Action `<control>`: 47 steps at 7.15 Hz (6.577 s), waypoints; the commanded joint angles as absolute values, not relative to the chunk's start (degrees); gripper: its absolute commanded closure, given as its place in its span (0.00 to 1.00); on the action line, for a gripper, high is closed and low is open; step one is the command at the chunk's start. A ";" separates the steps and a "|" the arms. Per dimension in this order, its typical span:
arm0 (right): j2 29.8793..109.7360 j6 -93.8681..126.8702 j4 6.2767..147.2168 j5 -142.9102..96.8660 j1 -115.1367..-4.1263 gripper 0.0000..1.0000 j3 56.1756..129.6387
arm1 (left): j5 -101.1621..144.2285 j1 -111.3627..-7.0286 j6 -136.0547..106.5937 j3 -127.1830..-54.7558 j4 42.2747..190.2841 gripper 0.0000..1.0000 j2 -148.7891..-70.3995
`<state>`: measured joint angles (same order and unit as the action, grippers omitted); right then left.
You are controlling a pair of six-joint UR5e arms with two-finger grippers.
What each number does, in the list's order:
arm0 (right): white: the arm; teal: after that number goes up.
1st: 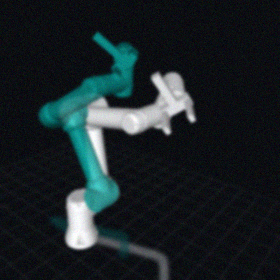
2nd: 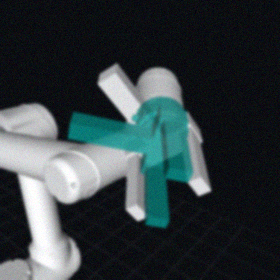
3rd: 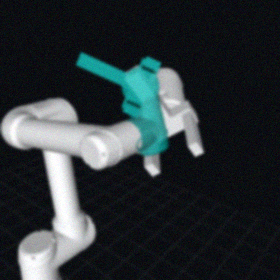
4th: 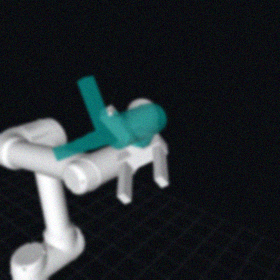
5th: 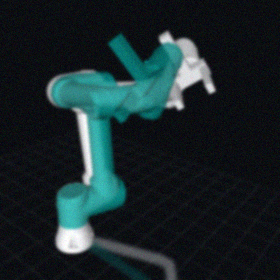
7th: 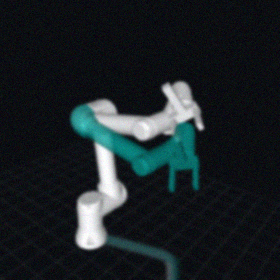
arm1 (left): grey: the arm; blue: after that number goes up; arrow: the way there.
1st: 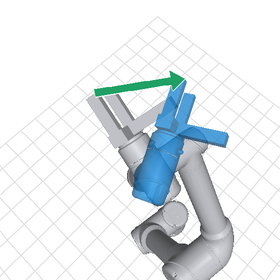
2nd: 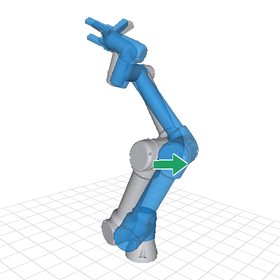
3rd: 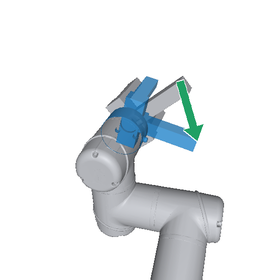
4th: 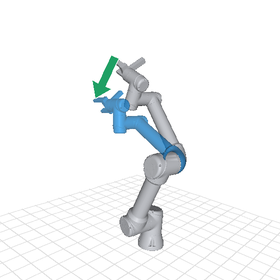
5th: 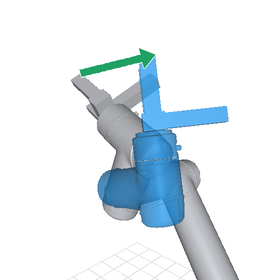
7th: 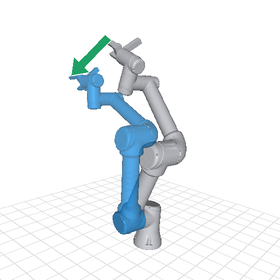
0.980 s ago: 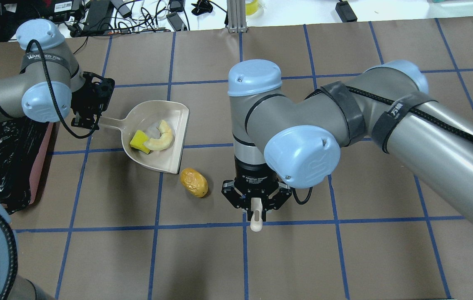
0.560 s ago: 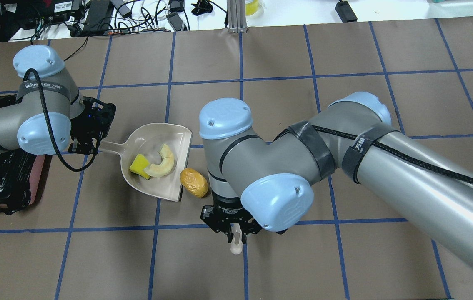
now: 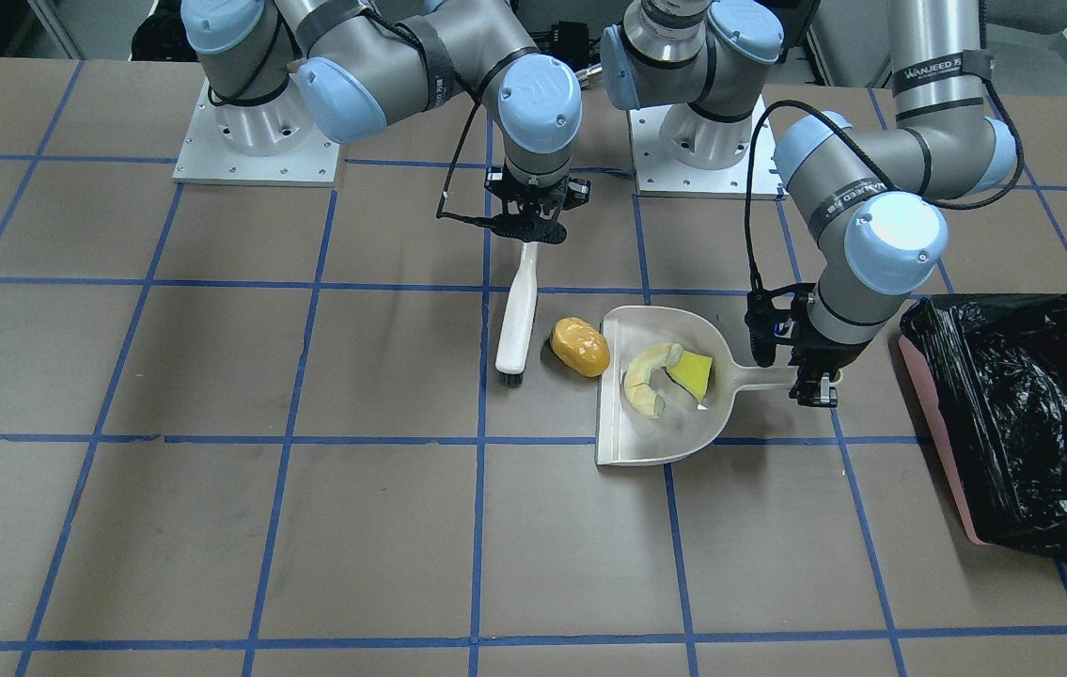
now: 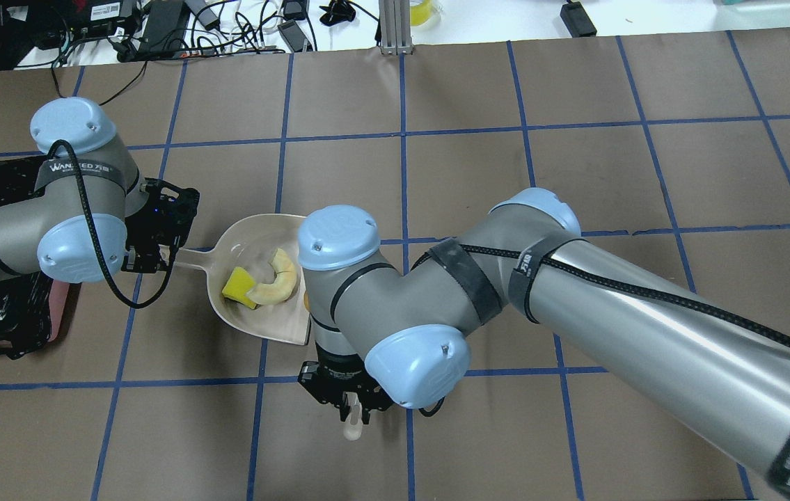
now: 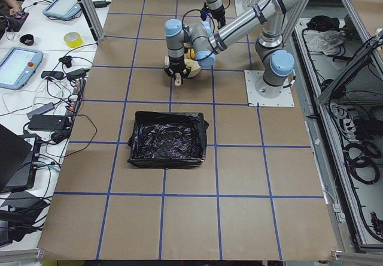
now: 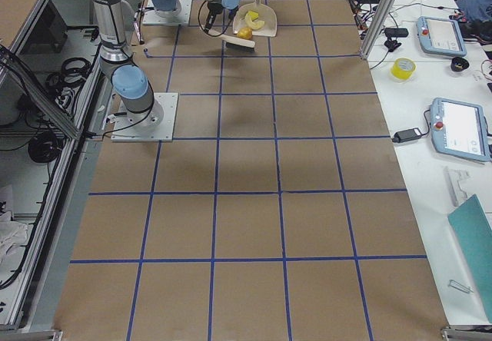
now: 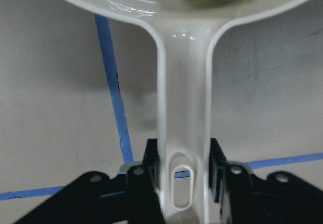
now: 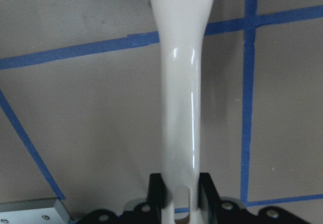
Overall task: Sweep and dump trash into bin
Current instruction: 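Sweep the potato into the dustpan with the right-held brush, then return the brush with the right gripper while the left gripper lifts the dustpan, then release the brush with the right gripper while the left carries the dustpan over the bin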
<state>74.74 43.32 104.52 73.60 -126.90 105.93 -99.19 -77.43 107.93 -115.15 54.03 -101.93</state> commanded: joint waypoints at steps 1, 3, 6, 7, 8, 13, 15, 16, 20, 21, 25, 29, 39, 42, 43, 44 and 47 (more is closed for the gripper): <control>71.03 44.03 110.11 71.21 -127.53 1.00 103.90 | -99.32 -77.61 107.67 -115.40 54.05 0.95 -101.78; 67.61 44.12 110.04 68.32 -127.62 1.00 96.46 | -99.23 -77.61 107.58 -115.66 54.05 0.95 -101.43; 64.69 44.21 109.60 66.97 -127.62 1.00 90.70 | -99.23 -77.61 107.31 -115.66 54.05 0.95 -101.43; 64.95 43.86 107.95 68.45 -127.53 1.00 90.70 | -99.23 -77.61 107.31 -115.66 54.05 0.95 -101.43; 65.65 43.51 106.89 73.17 -127.44 1.00 90.70 | -99.14 -77.52 107.31 -115.66 54.05 0.95 -101.51; 74.17 30.54 100.13 83.64 -115.61 1.00 91.58 | -99.14 -77.52 107.14 -115.58 54.05 0.95 -101.60; 74.88 21.74 97.21 84.29 -101.85 1.00 91.49 | -99.05 -77.43 107.05 -115.58 54.05 0.95 -101.69; 75.32 16.40 96.08 84.55 -95.69 1.00 91.49 | -98.27 -76.39 107.31 -115.49 53.88 0.96 -101.52; 72.88 -6.64 95.18 94.29 -79.49 1.00 91.67 | -91.53 -73.32 107.22 -115.58 54.66 0.99 -101.51; 71.99 -8.68 95.97 95.52 -76.84 1.00 91.67 | -89.41 -71.91 107.23 -115.58 54.84 0.99 -101.43; 67.43 -15.97 100.70 98.43 -70.84 1.00 91.93 | -85.35 -68.92 107.14 -115.58 54.84 1.00 -101.34; 66.09 -17.31 104.06 101.16 -70.84 1.00 95.01 | -82.44 -63.38 107.84 -115.05 56.51 1.00 -99.50; 83.03 -15.85 100.47 93.43 -76.62 0.00 91.24 | -76.82 -41.94 114.17 -94.57 82.97 1.00 -98.00; 86.04 0.38 89.76 93.34 -87.86 0.00 83.69 | -77.34 -36.59 117.49 -91.07 83.06 1.00 -99.39; 86.31 5.40 89.21 93.17 -91.37 0.00 83.24 | -78.82 -33.43 118.47 -89.05 82.97 1.00 -100.80; 87.18 6.41 89.12 92.90 -92.97 0.00 83.58 | -79.71 -30.09 118.48 -86.95 82.79 1.00 -102.46; 89.91 6.16 89.38 90.79 -93.87 0.00 84.81 | -85.50 -26.11 119.18 -78.51 82.27 1.00 -108.70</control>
<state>89.45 6.33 89.34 91.44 -93.53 84.29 -83.36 -27.26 118.86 -81.61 82.62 -106.23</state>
